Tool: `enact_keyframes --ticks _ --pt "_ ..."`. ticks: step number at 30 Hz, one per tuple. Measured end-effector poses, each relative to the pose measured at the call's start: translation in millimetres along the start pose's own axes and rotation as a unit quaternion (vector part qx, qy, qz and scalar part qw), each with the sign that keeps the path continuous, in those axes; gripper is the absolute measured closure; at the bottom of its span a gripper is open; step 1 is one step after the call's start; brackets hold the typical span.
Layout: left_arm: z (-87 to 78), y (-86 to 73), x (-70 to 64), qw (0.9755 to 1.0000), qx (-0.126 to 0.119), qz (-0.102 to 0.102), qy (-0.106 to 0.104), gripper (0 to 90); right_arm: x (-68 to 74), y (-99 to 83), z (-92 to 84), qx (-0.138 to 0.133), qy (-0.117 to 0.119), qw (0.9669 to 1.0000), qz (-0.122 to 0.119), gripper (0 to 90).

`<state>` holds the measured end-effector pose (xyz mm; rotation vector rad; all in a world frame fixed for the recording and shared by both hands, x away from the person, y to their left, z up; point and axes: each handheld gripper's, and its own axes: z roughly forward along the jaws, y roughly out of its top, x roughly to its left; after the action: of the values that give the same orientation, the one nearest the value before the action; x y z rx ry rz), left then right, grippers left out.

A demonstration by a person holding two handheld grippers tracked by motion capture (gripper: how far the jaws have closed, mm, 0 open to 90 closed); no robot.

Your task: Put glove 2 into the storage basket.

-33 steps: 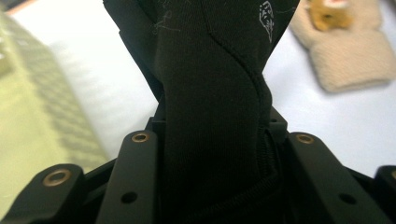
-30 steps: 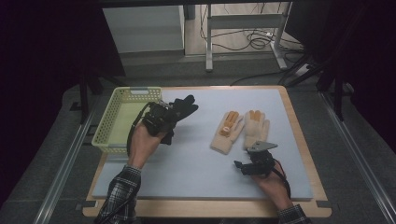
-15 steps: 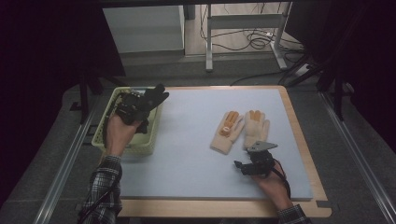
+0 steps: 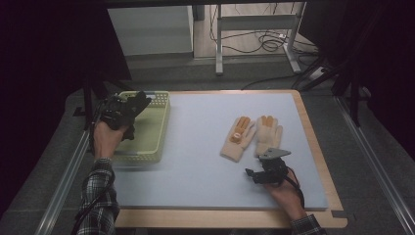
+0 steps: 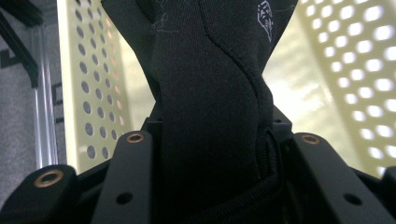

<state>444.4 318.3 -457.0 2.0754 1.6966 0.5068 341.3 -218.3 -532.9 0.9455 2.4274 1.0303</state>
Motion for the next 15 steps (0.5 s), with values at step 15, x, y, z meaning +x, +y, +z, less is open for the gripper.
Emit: enact_keyframes --ticks 15 --pt "59.4 6.3 13.6 0.994 0.102 -0.005 0.04 51.8 -0.2 -0.1 -0.1 0.0 0.0 1.0 -0.001 25.3"
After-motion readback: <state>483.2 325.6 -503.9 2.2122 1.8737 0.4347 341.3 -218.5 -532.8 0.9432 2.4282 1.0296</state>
